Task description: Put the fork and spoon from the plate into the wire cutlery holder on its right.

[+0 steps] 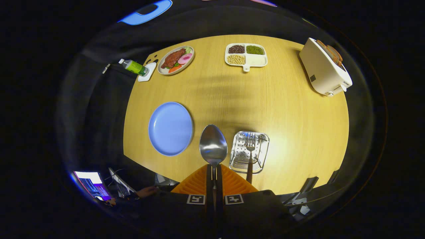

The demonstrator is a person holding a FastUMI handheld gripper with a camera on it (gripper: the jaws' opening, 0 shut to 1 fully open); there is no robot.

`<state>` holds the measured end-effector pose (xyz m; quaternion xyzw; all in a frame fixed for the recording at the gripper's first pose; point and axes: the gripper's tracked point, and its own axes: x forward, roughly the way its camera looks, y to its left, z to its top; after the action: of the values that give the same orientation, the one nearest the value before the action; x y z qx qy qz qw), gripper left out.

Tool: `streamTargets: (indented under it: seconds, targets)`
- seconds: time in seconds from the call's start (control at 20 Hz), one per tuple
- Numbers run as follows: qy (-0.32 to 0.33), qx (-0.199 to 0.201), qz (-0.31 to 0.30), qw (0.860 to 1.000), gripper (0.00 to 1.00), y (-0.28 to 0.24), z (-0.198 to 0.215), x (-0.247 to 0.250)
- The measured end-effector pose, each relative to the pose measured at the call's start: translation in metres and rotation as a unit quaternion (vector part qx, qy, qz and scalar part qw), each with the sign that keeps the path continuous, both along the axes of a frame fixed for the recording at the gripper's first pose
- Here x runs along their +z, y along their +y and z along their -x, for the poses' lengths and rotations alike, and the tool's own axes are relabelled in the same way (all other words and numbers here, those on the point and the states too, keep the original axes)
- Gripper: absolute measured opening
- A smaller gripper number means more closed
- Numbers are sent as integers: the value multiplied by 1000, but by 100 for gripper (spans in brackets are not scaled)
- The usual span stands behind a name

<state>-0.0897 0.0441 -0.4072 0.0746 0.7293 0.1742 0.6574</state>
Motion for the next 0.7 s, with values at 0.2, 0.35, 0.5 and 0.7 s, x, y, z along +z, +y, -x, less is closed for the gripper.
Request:
streamTargets:
  seconds: [0.2,0.35,0.5,0.7]
  targets:
    - [73,41,35,996,7,-38,17,-15]
    - [112,67,56,990,7,-52,13,-28]
    - [154,86,58,983,7,-50,13,-39]
    - [193,112,74,972,7,-46,10,-57]
